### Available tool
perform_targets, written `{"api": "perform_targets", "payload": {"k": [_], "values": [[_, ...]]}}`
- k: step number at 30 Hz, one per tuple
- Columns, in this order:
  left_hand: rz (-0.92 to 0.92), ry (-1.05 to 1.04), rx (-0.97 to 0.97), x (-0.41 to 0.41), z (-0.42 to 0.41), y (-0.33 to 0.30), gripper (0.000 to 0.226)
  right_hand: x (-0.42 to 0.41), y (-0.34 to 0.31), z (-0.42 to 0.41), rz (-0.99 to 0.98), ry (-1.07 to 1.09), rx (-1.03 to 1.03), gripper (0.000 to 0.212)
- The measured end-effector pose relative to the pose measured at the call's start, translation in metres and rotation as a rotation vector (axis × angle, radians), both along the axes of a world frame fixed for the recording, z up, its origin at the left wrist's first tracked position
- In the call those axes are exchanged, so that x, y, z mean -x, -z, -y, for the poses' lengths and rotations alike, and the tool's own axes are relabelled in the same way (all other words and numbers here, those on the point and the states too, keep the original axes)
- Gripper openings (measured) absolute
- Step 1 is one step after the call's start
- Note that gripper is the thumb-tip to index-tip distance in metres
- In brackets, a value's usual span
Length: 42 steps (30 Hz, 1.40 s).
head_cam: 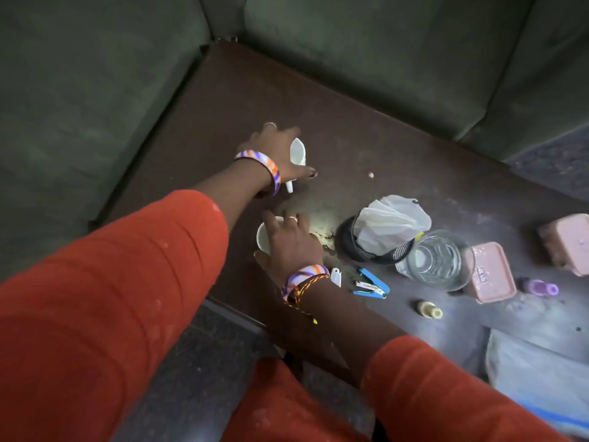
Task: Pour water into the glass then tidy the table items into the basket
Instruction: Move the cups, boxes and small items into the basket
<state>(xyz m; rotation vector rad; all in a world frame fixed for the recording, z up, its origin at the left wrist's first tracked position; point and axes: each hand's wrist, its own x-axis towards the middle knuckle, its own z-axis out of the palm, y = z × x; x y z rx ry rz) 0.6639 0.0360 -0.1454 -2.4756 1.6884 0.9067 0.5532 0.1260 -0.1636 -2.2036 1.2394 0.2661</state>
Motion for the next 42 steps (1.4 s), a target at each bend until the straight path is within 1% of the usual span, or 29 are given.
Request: {"api": "perform_targets", "payload": {"k": [3,5,9,11,13,16,19,22,24,26,28,30,33,37,39,42], "values": [[0.015,-0.043,0.056,0.008,0.003,0.0,0.057,0.007,-0.008,0.005,0.032,0.017,-0.037,0.062],[-0.001,-0.08,0.104,0.008,-0.002,-0.01,0.05,0.014,-0.022,0.008,0.051,0.012,-0.073,0.063],[-0.014,-0.09,0.206,0.012,-0.017,-0.063,0.058,0.038,-0.072,0.017,0.087,-0.013,-0.093,0.065],[0.018,-0.056,0.248,0.023,-0.019,-0.103,0.064,0.059,-0.105,0.022,0.093,0.001,-0.113,0.066],[0.039,0.009,0.281,0.046,-0.015,-0.145,0.064,0.089,-0.143,0.031,0.092,0.028,-0.121,0.063],[-0.033,0.146,0.334,0.109,-0.01,-0.204,0.062,0.157,-0.207,0.047,0.073,0.097,-0.113,0.05],[-0.165,0.307,0.382,0.195,-0.004,-0.251,0.062,0.247,-0.267,0.058,-0.001,0.192,-0.064,0.049],[-0.219,0.43,0.397,0.297,0.005,-0.281,0.055,0.35,-0.31,0.066,-0.069,0.325,0.04,0.047],[-0.231,0.483,0.415,0.368,0.009,-0.291,0.051,0.422,-0.325,0.071,-0.086,0.4,0.079,0.042],[-0.257,0.516,0.41,0.437,0.012,-0.291,0.05,0.493,-0.332,0.077,-0.102,0.439,0.077,0.038],[-0.294,0.525,0.386,0.504,0.016,-0.281,0.054,0.561,-0.33,0.083,-0.11,0.47,0.066,0.035],[-0.327,0.525,0.358,0.566,0.019,-0.266,0.058,0.621,-0.323,0.089,-0.124,0.515,0.074,0.039],[-0.335,0.52,0.296,0.643,0.019,-0.242,0.06,0.69,-0.3,0.098,-0.196,0.595,0.068,0.047],[-0.265,0.537,0.178,0.711,0.017,-0.205,0.065,0.744,-0.253,0.106,-0.273,0.605,-0.022,0.047],[-0.224,0.544,0.133,0.73,0.018,-0.186,0.068,0.76,-0.227,0.108,-0.261,0.61,-0.049,0.052],[-0.14,0.564,0.108,0.749,0.021,-0.158,0.064,0.776,-0.191,0.112,-0.248,0.621,-0.039,0.06]]}}
